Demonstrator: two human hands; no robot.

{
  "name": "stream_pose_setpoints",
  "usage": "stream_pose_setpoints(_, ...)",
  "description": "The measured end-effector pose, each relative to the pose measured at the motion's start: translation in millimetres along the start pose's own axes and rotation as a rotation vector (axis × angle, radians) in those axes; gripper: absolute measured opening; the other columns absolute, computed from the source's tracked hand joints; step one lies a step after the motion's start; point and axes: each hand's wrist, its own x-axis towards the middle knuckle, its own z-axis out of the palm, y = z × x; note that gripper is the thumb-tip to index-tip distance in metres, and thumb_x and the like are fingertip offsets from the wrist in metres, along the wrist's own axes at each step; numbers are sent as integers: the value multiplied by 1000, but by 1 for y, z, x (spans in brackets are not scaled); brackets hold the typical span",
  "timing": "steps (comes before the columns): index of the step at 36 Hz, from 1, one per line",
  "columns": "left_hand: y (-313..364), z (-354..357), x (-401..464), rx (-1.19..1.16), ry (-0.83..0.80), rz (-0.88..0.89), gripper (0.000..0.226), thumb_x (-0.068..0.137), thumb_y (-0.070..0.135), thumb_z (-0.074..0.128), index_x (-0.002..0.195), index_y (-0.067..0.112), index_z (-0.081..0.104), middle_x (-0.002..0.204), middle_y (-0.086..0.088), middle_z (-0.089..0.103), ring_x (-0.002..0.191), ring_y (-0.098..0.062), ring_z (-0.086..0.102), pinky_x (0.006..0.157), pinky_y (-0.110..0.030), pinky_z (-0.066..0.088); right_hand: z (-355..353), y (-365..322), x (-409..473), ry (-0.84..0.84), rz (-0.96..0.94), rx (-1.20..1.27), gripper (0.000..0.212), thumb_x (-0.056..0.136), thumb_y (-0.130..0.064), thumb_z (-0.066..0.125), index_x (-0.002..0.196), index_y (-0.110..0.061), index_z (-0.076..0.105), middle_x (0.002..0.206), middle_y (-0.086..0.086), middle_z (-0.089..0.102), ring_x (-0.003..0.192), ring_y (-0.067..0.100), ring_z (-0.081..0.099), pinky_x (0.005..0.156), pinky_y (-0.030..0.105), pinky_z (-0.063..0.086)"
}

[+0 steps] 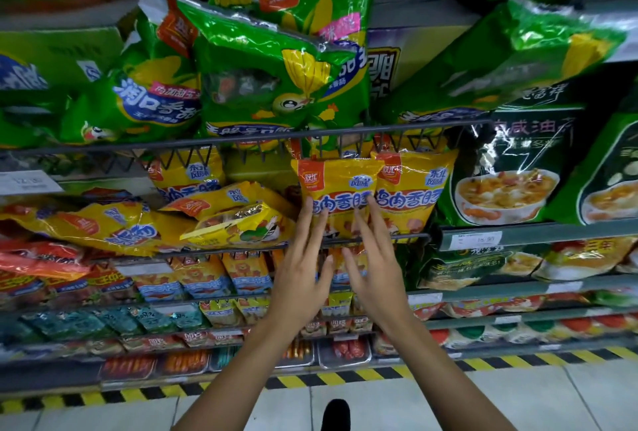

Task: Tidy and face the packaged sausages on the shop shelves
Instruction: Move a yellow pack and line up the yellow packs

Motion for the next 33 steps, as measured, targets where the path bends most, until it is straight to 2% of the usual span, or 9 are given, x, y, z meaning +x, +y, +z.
stream_pose_setpoints(4,3,0,13,10,-6,-43,82,102,13,60,165,27,10,172,12,-11,144,23,3,71,-37,63,1,5,8,-38,-25,-52,75,104,-23,59,163,-12,15,173,1,-2,159,20,7,102,55,53)
stream_pose_setpoints(9,5,-2,11,21,-34,-47,86,101,18,62,164,31,5,171,14,-16,153,6,10,64,-27,62,-9,4,6,-79,-35,-54,75,103,-23,62,163,-14,18,173,-1,0,159,18,7,115,51,43)
stream_pose_setpoints(12,11,-10,4,-25,-7,-47,74,104,18,59,163,32,17,171,17,-6,152,9,8,84,-3,49,-15,2,3,-18,-39,5,63,101,-16,63,157,-13,36,170,-1,18,157,19,18,125,35,27)
stream_pose_setpoints(14,17,-19,-4,-63,-2,-55,68,104,15,58,162,30,25,171,16,4,154,3,11,98,3,33,-18,1,1,36,-46,41,54,99,-12,66,150,-11,47,164,2,33,154,20,28,124,39,29)
stream_pose_setpoints(17,21,-34,-23,-82,17,-102,59,104,14,59,156,30,38,166,17,25,153,-2,23,115,-7,23,-18,-2,-4,67,-65,94,46,98,-11,66,143,-11,56,155,0,45,148,18,38,123,37,29)
stream_pose_setpoints(23,0,-79,-63,29,179,-148,45,101,11,62,144,21,57,149,13,54,141,-6,47,116,-20,36,1,-26,-2,-89,-34,213,49,99,-15,68,146,-21,52,152,-10,47,144,10,42,117,38,40)
stream_pose_setpoints(28,-34,-111,-79,25,358,-270,39,101,18,64,137,31,60,141,21,55,136,-8,51,115,-36,42,27,-55,7,-289,28,209,66,101,-34,64,158,-34,30,161,-22,31,151,-1,25,121,28,30)
stream_pose_setpoints(31,-49,-125,-76,-77,338,-389,46,98,17,66,130,49,55,139,28,50,132,-12,53,109,-42,46,41,-68,14,-314,55,149,72,100,-41,63,160,-34,23,163,-22,25,151,-3,20,120,24,26)
stream_pose_setpoints(33,-58,-132,-73,-129,292,-358,44,97,20,66,128,49,53,139,21,49,131,-11,53,109,-39,47,50,-77,21,-298,114,98,73,99,-44,64,160,-34,23,164,-19,24,150,-5,18,121,23,25)
